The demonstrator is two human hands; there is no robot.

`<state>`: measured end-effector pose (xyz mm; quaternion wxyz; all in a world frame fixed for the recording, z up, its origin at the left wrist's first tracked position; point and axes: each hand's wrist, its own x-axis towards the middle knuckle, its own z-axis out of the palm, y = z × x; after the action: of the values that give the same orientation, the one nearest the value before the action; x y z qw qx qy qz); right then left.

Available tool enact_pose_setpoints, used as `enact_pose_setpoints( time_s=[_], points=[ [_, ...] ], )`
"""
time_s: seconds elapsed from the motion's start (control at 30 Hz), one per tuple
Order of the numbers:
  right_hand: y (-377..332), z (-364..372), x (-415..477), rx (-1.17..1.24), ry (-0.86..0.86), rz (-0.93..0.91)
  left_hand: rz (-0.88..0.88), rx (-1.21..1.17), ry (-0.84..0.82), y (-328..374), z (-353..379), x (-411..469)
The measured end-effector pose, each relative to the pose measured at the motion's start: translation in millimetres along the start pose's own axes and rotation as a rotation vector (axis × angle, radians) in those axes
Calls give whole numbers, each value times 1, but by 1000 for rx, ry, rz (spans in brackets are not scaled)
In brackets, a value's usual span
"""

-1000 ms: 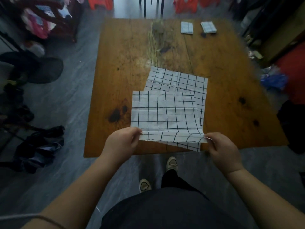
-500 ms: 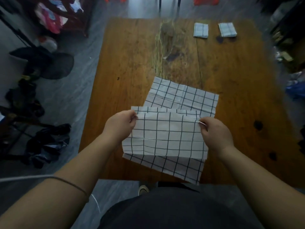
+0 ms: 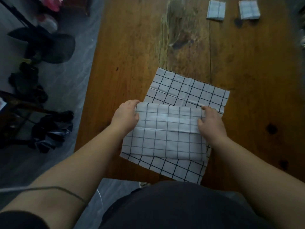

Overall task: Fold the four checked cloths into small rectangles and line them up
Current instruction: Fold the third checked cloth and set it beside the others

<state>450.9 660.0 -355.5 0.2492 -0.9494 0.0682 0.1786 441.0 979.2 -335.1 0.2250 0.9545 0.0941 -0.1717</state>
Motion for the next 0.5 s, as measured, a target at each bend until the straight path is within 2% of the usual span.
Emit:
enact_pose_setpoints(
  time_s=[0.1,0.2,0.37,0.5],
  points=[
    [6,3,-24,-13,14,-22,86,20,41,-7,5,-25],
    [4,15,-58,-40,-2,-82,156,57,12,-8,17,-61],
    [-15,52,-131,-83,-112,-191,386,182,-161,-6,57,-127],
    [-23,91,-172,-186,-147,-387,433,258,-229,-10,88,-161]
  ],
)
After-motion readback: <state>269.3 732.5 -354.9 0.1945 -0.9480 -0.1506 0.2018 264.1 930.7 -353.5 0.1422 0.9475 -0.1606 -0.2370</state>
